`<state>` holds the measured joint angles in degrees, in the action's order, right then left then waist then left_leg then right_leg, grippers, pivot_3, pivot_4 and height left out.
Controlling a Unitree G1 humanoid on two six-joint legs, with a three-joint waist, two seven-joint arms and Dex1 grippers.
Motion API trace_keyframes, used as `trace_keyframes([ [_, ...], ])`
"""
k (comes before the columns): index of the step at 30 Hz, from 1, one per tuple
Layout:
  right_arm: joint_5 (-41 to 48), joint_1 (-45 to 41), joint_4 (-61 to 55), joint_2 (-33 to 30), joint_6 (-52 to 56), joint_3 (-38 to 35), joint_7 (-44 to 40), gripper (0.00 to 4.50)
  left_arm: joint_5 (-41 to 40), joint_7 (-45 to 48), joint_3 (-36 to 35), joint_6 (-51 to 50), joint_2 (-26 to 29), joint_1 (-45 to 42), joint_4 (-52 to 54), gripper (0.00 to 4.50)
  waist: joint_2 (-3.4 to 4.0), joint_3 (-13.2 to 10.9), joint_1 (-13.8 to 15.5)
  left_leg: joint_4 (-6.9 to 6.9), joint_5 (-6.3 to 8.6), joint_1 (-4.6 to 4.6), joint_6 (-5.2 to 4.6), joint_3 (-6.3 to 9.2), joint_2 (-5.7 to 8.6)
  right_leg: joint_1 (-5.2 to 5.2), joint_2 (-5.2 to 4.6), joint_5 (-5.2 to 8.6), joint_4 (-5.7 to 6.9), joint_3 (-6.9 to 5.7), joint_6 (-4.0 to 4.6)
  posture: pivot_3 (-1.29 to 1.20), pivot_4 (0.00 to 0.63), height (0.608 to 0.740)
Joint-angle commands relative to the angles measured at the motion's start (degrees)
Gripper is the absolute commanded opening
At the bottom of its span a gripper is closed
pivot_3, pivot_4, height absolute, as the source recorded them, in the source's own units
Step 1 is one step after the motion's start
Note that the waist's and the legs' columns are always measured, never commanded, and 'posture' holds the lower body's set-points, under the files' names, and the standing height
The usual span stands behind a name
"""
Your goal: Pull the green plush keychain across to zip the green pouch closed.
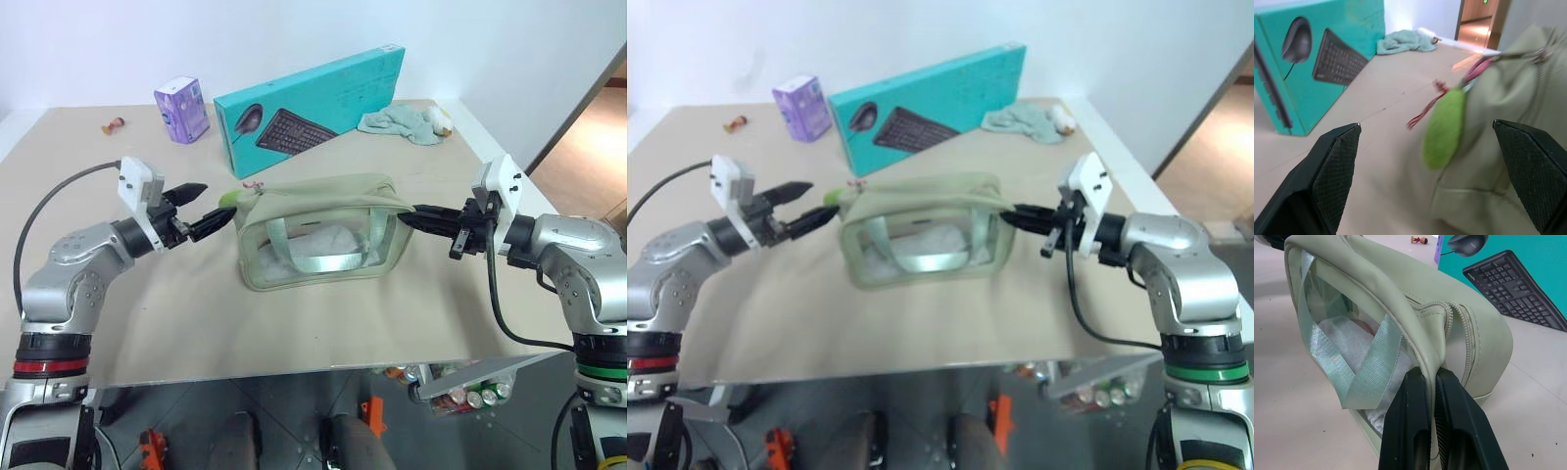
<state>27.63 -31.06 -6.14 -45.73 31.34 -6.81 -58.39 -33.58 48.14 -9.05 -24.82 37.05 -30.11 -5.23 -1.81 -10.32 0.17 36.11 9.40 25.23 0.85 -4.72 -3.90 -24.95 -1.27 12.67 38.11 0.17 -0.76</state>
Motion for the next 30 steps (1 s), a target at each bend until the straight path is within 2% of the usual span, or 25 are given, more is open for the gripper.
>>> trace_keyframes([
  [1,0.46,0.18,-3.01,-1.40,-0.39,-1.21,-0.09,0.03,0.18,2.02,-1.38,1.51,0.07,-2.80,-1.94,4.50,0.00,0.00,0.01,0.00,0.00,0.01,0.00,0.00,0.00,0.00,-0.01,0.00,0.00,0.00,0.00,0.00,0.150,0.740],
  [17,0.52,1.01,-3.40,-2.76,-0.17,-1.44,0.02,0.03,5.40,3.53,-0.66,9.08,-1.61,-4.15,-6.77,4.50,0.00,0.00,0.03,0.10,0.00,0.06,0.00,-0.01,0.01,0.00,-0.03,-0.04,0.01,0.01,-0.07,0.00,0.150,0.740],
  [28,0.11,0.57,-3.09,-2.68,-0.30,-1.07,0.22,0.03,7.25,10.80,1.45,12.58,-2.44,-6.71,-10.42,4.50,0.00,0.00,0.09,0.18,0.00,0.09,0.00,0.00,0.01,0.01,-0.03,-0.06,0.01,0.00,-0.10,0.00,0.150,0.740],
  [30,0.01,0.60,-3.16,-2.60,-0.26,-1.02,0.23,0.00,7.29,11.88,1.48,12.82,-2.49,-7.67,-11.38,3.93,0.00,0.00,0.10,0.19,0.00,0.10,0.00,0.00,0.01,0.01,-0.03,-0.07,0.01,0.00,-0.11,0.00,0.150,0.740],
])
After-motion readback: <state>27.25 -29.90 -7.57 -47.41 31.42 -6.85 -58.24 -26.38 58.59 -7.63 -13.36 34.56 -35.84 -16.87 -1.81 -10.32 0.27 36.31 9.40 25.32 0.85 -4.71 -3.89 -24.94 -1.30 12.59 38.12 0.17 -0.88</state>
